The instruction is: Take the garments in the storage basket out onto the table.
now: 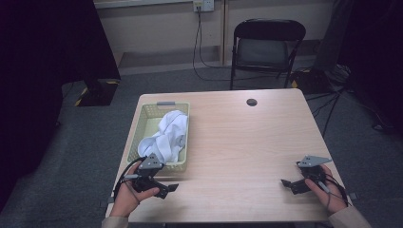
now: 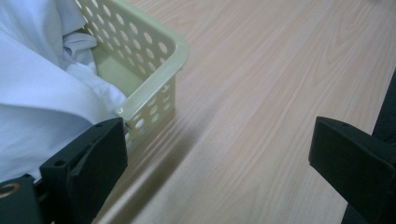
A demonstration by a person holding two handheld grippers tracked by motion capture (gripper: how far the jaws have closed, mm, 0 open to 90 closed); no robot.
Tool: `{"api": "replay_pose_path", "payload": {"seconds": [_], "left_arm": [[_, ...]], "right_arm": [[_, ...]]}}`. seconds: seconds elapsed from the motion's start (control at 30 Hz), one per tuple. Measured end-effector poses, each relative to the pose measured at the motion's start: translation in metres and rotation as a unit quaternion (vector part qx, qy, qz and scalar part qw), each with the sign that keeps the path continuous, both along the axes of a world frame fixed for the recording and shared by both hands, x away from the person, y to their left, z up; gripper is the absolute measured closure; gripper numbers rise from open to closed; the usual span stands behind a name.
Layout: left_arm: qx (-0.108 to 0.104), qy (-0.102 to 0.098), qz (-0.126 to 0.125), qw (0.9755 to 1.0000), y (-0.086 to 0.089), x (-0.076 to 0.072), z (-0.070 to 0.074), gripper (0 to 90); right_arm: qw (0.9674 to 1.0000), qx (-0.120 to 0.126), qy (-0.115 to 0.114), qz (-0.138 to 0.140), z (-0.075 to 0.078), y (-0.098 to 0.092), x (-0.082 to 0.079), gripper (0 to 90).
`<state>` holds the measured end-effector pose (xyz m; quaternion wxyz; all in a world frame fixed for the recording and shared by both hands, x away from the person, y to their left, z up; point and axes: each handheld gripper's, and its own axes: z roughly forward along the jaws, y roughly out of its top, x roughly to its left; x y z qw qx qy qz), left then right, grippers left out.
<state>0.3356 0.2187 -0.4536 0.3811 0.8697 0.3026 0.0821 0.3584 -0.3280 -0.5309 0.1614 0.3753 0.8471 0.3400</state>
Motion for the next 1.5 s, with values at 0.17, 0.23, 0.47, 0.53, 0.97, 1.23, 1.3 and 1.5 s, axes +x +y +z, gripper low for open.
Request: {"api": "replay_pose_path", "payload": {"seconds": [0.17,0.23,0.47,0.53,0.97,1.23,1.3,1.5], "left_arm": [[-0.003,-0.005,0.002,1.0,0.001,0.003,0.009,4.1],[-0.005,-0.008,-0.002,1.0,0.001,0.005,0.014,4.1],[-0.02,-0.009,0.01,0.9997,0.002,0.014,0.024,4.0],[-0.023,-0.013,0.014,0.9996,0.001,0.018,0.026,4.0],[-0.011,-0.027,0.047,0.9985,-0.006,0.045,0.036,4.0],[0.0,-0.027,0.062,0.9977,-0.005,0.06,0.037,3.8],[0.003,-0.028,0.063,0.9976,-0.005,0.062,0.036,3.8],[-0.002,-0.023,0.074,0.997,-0.004,0.072,0.032,3.5]], "right_arm": [[1.0,0.0,0.0,0.0,0.0,0.0,0.0,0.0],[1.0,0.0,0.0,0.0,0.0,0.0,0.0,0.0],[1.0,0.0,0.0,0.0,0.0,0.0,0.0,0.0],[1.0,0.0,0.0,0.0,0.0,0.0,0.0,0.0],[1.0,0.0,0.0,0.0,0.0,0.0,0.0,0.0],[1.0,0.0,0.0,0.0,0.0,0.0,0.0,0.0],[1.0,0.0,0.0,0.0,0.0,0.0,0.0,0.0],[1.0,0.0,0.0,0.0,0.0,0.0,0.0,0.0]]}}
